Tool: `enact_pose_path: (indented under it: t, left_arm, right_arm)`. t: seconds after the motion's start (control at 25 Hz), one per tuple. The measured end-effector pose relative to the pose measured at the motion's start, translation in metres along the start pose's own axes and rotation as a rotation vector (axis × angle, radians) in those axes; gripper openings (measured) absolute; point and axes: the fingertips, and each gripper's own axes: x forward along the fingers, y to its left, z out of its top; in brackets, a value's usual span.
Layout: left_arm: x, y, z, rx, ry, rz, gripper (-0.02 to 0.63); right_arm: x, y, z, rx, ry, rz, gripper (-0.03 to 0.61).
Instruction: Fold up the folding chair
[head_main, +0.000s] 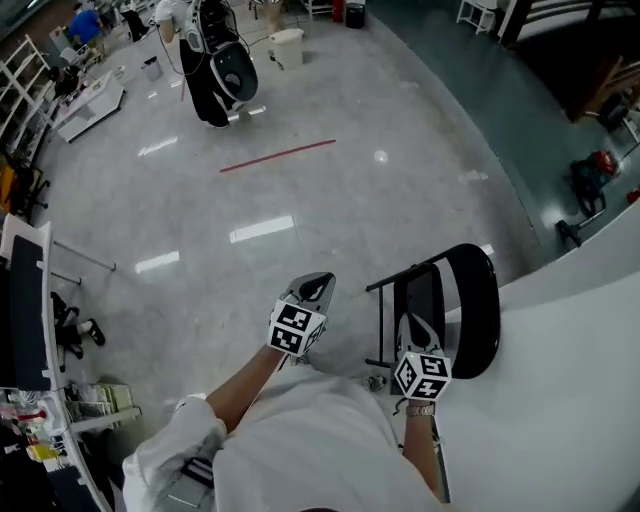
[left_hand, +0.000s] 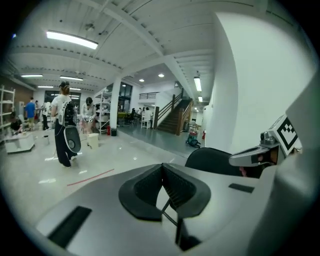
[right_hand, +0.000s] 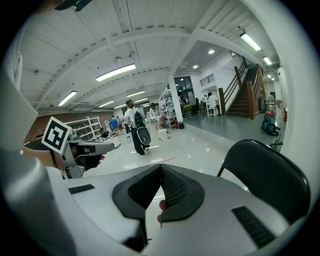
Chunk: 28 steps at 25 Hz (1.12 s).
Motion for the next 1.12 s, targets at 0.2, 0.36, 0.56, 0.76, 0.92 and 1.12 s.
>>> enact_pose_path:
  t: [0.2,0.36,0.56,0.76,0.92,1.12]
  left_arm:
    - [-0.078,0.079,-0.023,-0.074,0.000,0.129,0.011]
    - [-0.135,0.124,-0.042,-0.143,-0.033,0.202,0.011]
    - [-0.196,0.166,-0.061,-0.209,-0.073,0.341,0.011]
    - [-0.241,0.198,-0.072,-0.278,-0.131,0.474,0.011]
    - [-0.247,0.196,-0.079,-0.299,-0.118,0.533,0.011]
    - [-0.259,0.179,-0.075,-0.277,-0.112,0.549,0.011]
  right_arm:
    - [0.028,0.095,0.020,-0.069,0.006,0.073,0.003]
    - [0.047,0.161,0.025,-0.121,-0.008,0.128,0.005]
    - [0.067,0.220,0.030,-0.177,-0.040,0.193,0.004]
    - [0.078,0.272,0.041,-0.229,-0.083,0.297,0.003]
    - [0.084,0.286,0.044,-0.239,-0.073,0.360,0.003]
    - [0.082,0.299,0.033,-0.239,-0.048,0.413,0.003]
